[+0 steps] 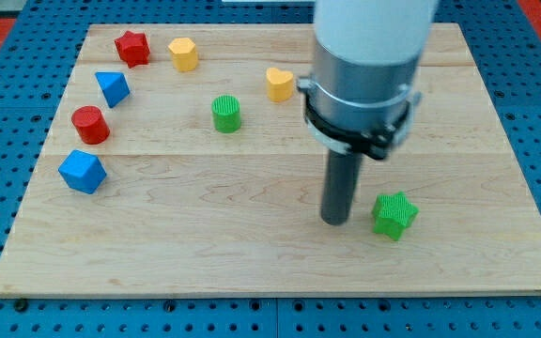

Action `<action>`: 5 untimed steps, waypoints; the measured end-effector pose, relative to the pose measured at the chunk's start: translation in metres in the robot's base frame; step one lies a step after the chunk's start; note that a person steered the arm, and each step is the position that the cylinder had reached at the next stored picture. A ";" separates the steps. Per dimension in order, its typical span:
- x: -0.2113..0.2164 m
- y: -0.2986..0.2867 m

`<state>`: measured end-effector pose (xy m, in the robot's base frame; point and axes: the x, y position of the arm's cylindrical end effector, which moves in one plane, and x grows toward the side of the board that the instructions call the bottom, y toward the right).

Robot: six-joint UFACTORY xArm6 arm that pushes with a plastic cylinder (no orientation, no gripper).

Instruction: Move the green star towards the bottom right of the board

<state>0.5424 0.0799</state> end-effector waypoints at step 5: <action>-0.036 0.114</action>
<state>0.5063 0.1938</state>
